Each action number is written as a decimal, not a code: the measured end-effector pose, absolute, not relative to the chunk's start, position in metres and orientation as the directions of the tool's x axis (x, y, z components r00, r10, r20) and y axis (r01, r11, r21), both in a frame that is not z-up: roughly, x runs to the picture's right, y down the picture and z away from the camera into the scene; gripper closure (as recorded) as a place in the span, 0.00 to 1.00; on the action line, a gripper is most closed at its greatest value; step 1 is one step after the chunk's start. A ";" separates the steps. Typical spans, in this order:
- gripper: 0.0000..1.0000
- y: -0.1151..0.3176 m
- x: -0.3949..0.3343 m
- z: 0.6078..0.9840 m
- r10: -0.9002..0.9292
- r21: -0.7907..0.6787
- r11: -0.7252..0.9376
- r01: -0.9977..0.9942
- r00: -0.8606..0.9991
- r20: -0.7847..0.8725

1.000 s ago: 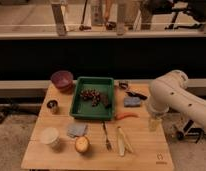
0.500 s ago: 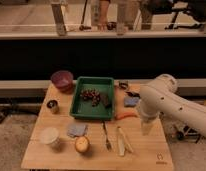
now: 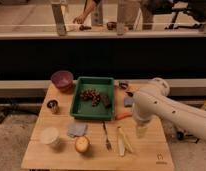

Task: Place banana in purple bowl

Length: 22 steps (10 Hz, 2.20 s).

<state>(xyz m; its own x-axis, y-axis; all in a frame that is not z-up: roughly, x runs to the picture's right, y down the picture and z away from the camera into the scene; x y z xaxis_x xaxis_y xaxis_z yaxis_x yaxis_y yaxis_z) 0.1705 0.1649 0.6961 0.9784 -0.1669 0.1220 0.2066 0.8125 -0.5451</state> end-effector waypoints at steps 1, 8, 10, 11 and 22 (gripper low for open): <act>0.20 0.169 0.170 0.699 -0.171 -0.546 0.810 0.213 0.977 0.127; 0.20 0.193 0.148 0.715 -0.221 -0.538 0.792 0.289 0.957 0.189; 0.20 0.204 0.145 0.722 -0.229 -0.538 0.786 0.305 0.951 0.205; 0.20 0.207 0.140 0.724 -0.238 -0.536 0.781 0.320 0.947 0.217; 0.20 0.238 0.138 0.754 -0.234 -0.539 0.759 0.364 0.926 0.296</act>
<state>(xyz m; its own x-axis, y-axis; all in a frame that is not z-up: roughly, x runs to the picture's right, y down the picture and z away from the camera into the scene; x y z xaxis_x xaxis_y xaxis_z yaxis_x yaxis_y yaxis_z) 0.1379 0.2383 0.7537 0.9260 -0.2338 0.2963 0.3642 0.7594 -0.5392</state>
